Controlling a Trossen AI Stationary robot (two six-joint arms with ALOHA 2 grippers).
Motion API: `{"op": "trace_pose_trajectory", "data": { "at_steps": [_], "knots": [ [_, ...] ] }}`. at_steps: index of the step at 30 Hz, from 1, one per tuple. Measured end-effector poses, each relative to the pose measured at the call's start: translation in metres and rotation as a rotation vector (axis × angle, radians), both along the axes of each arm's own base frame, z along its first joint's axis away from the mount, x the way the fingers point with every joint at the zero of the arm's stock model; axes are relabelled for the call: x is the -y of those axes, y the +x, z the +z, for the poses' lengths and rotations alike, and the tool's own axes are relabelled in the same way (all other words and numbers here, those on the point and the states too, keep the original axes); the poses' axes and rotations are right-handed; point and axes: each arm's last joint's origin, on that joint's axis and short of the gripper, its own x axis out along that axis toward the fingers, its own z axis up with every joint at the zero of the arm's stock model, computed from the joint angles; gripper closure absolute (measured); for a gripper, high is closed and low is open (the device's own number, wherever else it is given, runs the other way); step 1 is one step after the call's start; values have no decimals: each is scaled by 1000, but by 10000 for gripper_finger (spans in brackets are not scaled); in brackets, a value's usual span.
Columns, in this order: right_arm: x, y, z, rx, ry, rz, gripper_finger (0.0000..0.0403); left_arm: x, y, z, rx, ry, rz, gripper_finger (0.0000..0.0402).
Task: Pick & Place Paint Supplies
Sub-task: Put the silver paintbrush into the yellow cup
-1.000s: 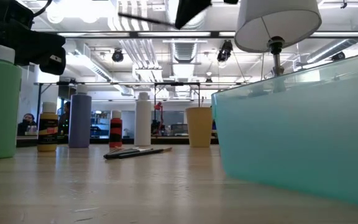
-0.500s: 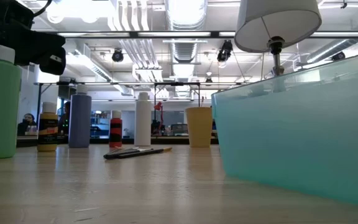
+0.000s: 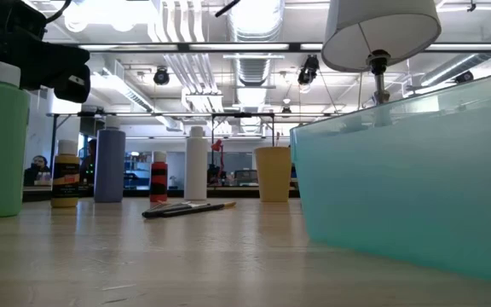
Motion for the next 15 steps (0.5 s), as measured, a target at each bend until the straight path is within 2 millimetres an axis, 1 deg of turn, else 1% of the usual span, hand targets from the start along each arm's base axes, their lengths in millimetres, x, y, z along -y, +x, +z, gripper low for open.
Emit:
{"op": "trace_pose_trajectory", "data": {
  "at_steps": [4,9,15],
  "knots": [
    [11,0,0,-6,-5,-28,394,0,0,0,1,0,0,388],
    [32,0,0,-51,-23,-69,394,0,0,0,0,0,0,388],
    [59,-1,0,-56,-22,-140,394,0,0,0,0,0,0,388]
  ]
}}
